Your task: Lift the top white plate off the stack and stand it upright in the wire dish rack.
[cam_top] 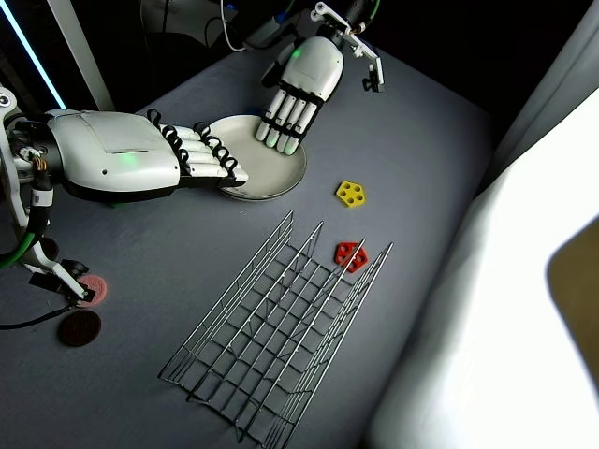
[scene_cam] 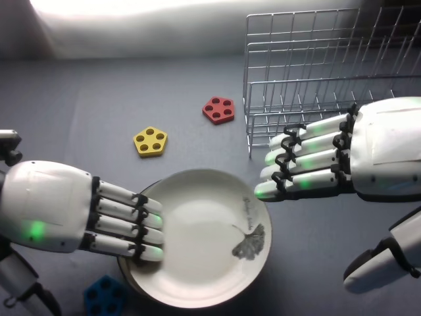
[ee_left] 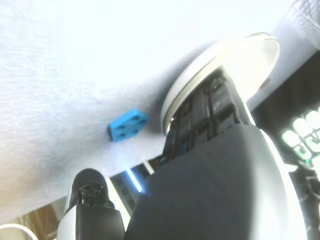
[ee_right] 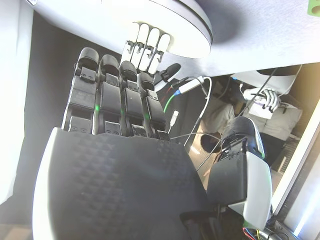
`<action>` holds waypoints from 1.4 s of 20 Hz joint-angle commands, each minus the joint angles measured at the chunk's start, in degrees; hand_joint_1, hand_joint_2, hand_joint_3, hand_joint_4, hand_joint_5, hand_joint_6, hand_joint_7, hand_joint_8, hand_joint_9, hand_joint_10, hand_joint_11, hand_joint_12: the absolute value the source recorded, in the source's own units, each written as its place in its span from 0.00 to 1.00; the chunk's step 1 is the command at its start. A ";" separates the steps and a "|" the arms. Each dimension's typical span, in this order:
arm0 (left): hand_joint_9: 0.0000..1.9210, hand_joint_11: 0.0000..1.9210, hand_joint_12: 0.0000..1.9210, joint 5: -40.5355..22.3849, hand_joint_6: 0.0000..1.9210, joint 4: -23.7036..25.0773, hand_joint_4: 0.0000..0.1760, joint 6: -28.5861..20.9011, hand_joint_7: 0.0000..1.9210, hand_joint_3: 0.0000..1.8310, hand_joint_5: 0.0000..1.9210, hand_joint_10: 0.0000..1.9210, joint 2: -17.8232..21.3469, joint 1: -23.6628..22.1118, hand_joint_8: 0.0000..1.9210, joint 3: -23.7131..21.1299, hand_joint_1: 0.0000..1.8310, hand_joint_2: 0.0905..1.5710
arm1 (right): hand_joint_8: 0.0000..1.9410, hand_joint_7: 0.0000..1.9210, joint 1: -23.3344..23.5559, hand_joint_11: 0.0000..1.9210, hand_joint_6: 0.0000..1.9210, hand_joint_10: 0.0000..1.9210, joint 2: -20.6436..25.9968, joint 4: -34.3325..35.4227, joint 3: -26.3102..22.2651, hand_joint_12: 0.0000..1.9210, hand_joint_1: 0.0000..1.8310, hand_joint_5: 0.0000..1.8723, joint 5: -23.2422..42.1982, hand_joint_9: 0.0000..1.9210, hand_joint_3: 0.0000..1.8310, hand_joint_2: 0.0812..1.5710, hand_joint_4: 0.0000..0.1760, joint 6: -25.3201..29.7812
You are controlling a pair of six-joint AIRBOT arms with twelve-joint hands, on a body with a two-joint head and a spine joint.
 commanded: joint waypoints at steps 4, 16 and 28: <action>0.05 0.06 0.01 0.62 0.00 -2.56 0.00 0.62 0.05 0.00 0.04 0.00 -3.21 0.30 0.00 -0.24 0.04 0.61 | 0.00 0.08 0.01 0.07 0.00 0.00 -0.25 2.17 -0.55 0.00 0.00 0.06 2.74 0.08 0.00 0.61 0.00 -0.15; 0.06 0.06 0.00 3.66 0.00 -5.13 0.00 1.01 0.05 0.00 0.04 0.00 -9.94 -1.15 0.00 1.23 0.04 0.61 | 0.00 0.06 -0.65 0.08 0.01 0.00 -1.87 3.03 -2.14 0.00 0.40 0.03 1.90 0.07 0.00 0.57 0.00 -4.33; 0.04 0.05 0.00 3.44 0.00 -5.35 0.00 0.95 0.04 0.00 0.03 0.00 -9.97 -0.78 0.00 1.95 0.03 0.62 | 0.00 0.07 -1.41 0.13 0.01 0.00 -4.58 7.25 -2.76 0.03 0.66 0.10 -1.72 0.09 0.01 0.61 0.00 -9.88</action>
